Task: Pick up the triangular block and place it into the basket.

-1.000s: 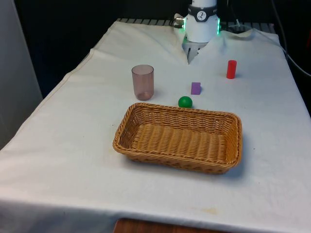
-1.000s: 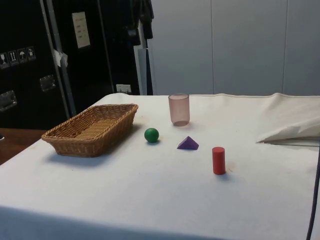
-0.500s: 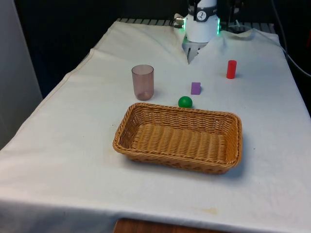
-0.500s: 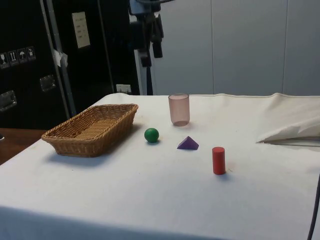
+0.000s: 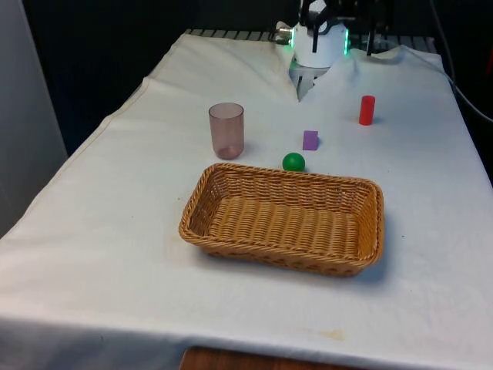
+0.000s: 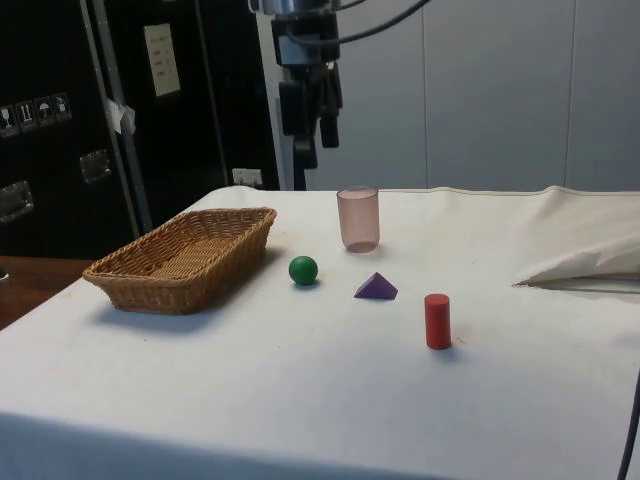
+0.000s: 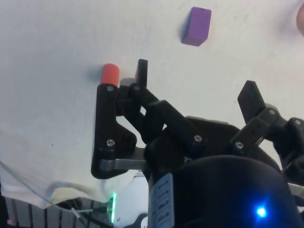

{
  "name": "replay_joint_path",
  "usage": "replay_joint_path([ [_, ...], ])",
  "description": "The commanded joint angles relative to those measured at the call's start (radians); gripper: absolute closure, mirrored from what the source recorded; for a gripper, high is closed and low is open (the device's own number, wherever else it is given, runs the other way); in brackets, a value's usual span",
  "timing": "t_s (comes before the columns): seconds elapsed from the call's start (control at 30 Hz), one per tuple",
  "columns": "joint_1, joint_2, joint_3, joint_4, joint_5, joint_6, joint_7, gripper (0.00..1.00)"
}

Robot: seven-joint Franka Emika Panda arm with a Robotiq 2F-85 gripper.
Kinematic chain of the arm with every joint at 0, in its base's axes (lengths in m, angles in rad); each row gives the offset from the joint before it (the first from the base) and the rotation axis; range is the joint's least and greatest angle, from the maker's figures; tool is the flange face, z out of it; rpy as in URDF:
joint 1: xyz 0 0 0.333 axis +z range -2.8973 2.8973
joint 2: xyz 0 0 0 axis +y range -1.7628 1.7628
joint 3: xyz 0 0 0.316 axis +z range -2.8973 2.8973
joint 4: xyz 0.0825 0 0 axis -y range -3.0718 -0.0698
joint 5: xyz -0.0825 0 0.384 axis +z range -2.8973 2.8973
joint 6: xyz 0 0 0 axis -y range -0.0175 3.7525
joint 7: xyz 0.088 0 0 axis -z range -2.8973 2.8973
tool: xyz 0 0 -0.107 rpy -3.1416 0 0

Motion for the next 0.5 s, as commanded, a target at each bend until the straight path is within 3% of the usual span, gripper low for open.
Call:
replay_joint_path([
  [0.0, -0.002, -0.010, 0.001, -0.023, -0.012, 0.028, 0.016, 0.00],
  [0.47, -0.002, -0.014, 0.001, -0.109, -0.010, 0.134, 0.029, 0.00],
])
